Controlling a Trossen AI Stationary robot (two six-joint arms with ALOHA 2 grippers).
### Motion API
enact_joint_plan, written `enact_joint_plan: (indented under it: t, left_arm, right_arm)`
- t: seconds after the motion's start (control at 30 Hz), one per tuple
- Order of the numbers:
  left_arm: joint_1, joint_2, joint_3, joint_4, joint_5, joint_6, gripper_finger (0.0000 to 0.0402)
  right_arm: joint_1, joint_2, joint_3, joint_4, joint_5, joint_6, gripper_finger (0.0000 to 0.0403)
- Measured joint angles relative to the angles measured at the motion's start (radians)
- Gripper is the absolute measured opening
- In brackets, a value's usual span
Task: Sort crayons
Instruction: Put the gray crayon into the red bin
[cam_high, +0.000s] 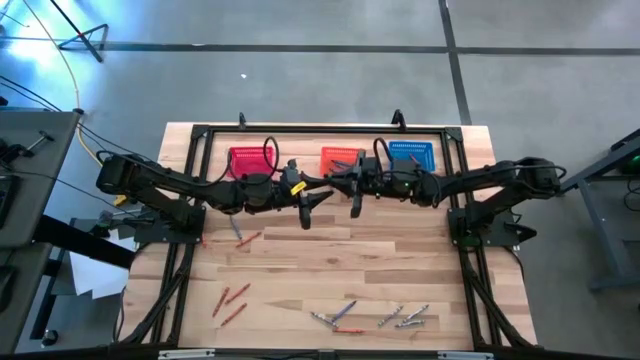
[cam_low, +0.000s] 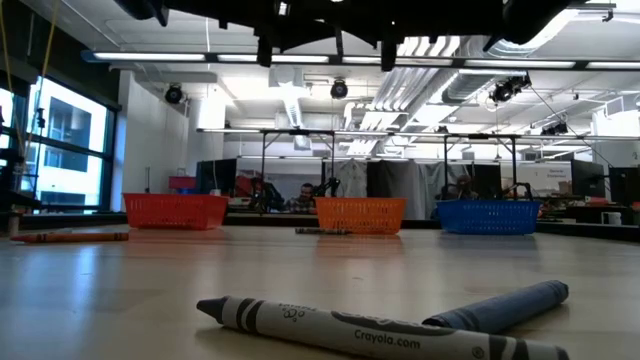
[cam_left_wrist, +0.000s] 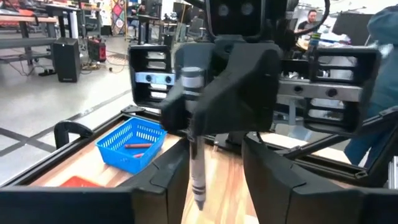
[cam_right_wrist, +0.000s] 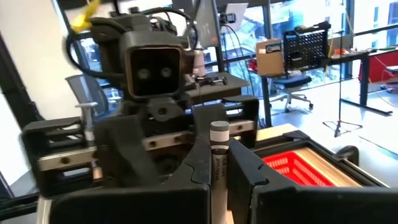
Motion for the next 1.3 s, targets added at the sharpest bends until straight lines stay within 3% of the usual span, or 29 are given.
enact_joint_plan:
  t: [0.2, 0.53, 0.77, 1.03, 1.3]
  left_arm:
    - [-0.007, -0.001, 0.0, -0.019, 0.036, -0.025, 0.014]
    - [-0.005, -0.001, 0.0, -0.197, 0.024, -0.071, 0.0138]
    - [0.012, -0.046, 0.0, -0.424, -0.063, -0.136, 0.0124]
    - [0.015, -0.135, 0.0, -0.774, -0.236, -0.245, 0.0108]
    - [0.015, -0.241, 0.0, -1.047, -0.372, -0.383, 0.0098]
  right_arm:
    - [-0.036, -0.029, 0.0, -0.041, 0.009, 0.0, 0.0005]
    - [-0.048, -0.056, -0.001, -0.081, 0.007, -0.018, 0.0005]
    - [-0.08, -0.053, -0.001, -0.129, 0.023, 0.006, 0.0005]
    - [-0.141, 0.008, 0.003, -0.119, 0.022, 0.068, 0.0005]
    - [-0.172, 0.186, 0.205, -0.199, -0.075, 0.05, 0.0005]
